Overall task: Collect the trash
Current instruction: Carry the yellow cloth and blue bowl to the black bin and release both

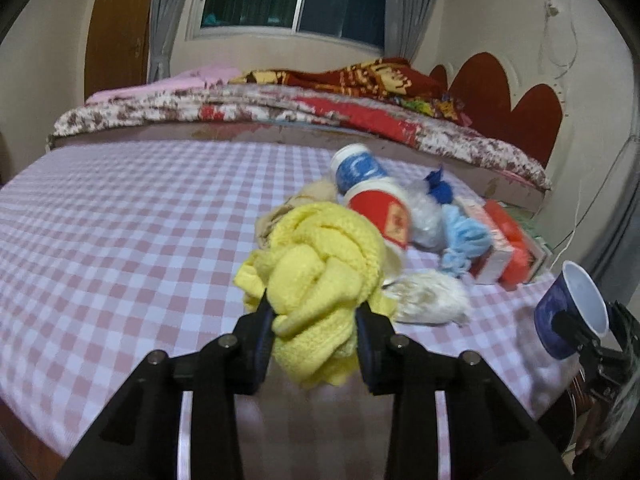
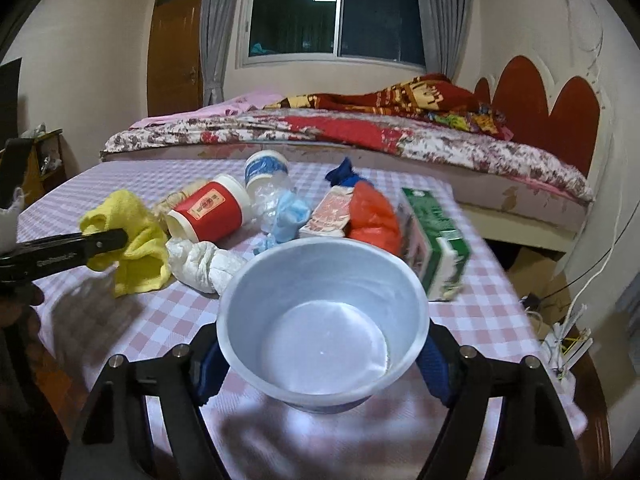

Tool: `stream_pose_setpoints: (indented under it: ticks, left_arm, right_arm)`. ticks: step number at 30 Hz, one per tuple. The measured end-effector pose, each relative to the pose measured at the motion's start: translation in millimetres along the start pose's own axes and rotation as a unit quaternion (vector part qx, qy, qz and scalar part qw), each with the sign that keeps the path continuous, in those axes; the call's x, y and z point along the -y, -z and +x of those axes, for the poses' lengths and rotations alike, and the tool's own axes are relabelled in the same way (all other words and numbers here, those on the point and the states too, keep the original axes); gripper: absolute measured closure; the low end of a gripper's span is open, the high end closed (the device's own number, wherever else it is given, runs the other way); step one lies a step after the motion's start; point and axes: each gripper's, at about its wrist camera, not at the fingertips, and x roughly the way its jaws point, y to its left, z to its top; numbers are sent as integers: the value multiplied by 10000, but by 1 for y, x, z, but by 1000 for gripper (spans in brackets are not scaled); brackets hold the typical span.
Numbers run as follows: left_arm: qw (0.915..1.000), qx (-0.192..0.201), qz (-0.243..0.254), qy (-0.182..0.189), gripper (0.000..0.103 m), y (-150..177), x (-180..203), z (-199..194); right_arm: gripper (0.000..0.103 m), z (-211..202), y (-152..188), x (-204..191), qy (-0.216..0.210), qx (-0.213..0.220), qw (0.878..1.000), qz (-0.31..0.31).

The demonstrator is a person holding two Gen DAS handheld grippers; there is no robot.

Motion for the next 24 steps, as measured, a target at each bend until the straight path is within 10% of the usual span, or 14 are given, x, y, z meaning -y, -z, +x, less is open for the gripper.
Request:
stream_pose_setpoints:
  ticks: [24]
  left_arm:
    - [9794, 74, 1308, 1538, 66, 35, 171, -68]
  right_arm:
    - [23, -129, 52, 109, 1166, 135, 9919, 492]
